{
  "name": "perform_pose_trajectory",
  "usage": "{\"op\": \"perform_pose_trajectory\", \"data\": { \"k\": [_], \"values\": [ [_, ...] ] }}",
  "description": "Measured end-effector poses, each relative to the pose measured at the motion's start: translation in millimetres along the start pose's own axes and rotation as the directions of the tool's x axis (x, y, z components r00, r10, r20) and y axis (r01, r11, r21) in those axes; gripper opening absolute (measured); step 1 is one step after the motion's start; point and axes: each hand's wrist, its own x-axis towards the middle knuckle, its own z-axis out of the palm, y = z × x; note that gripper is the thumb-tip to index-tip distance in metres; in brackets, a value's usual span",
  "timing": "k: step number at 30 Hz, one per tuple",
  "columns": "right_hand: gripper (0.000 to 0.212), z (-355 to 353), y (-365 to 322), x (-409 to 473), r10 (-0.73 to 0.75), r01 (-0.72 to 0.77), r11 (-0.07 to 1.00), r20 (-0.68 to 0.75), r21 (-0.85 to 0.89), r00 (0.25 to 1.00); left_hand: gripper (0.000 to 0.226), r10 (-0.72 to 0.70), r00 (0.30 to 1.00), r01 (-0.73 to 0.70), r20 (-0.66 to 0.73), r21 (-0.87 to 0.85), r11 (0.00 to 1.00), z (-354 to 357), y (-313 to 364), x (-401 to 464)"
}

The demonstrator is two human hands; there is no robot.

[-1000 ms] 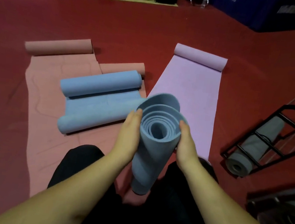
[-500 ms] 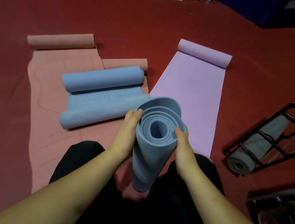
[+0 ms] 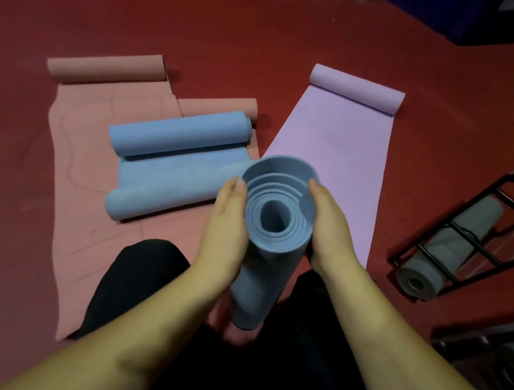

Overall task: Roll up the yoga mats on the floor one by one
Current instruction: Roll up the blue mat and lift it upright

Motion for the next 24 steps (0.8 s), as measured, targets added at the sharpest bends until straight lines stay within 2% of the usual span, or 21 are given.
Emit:
{"op": "perform_pose_trajectory", "data": {
  "k": [3,5,8,11,14,16,20,24],
  "values": [
    [0.061,-6,-12,4,-0.055,0.055,0.998,-0.022,0.01,0.998,0.034,0.073,0.997,-0.073,-0.026,-0.019,0.997,-3,19,10],
    [0.062,-9,-2,-2,-0.06,0.059,0.997,-0.044,-0.041,0.997,0.031,0.094,0.996,-0.094,0.006,0.055,0.994,-5,14,7],
    [0.055,-7,41,-15,-0.028,0.024,0.993,-0.035,-0.112,0.999,0.037,0.022,0.999,-0.027,0.04,0.106,0.994,-8,-13,8],
    [0.046,-11,38,-9,0.059,-0.059,0.997,0.007,-0.051,0.998,0.037,-0.079,0.996,0.077,0.032,0.065,0.995,-10,-18,18],
    [0.065,-16,12,8,0.115,-0.114,0.993,0.044,-0.004,0.992,0.037,-0.103,0.992,0.101,0.067,0.039,0.994,-9,-14,19],
    [0.072,-10,7,9,0.162,-0.162,0.986,0.001,0.044,0.987,0.036,-0.128,0.987,0.133,0.101,-0.05,0.99,-6,-14,14],
    [0.041,1,8,5,0.105,-0.102,0.994,-0.061,0.048,0.993,0.044,-0.159,0.978,0.181,0.135,-0.171,0.968,-2,-11,11],
    [0.028,-8,2,9,0.063,-0.061,0.977,-0.004,0.207,0.998,0.033,-0.098,0.987,0.114,0.127,-0.121,0.986,-4,-8,20]
  ]
}}
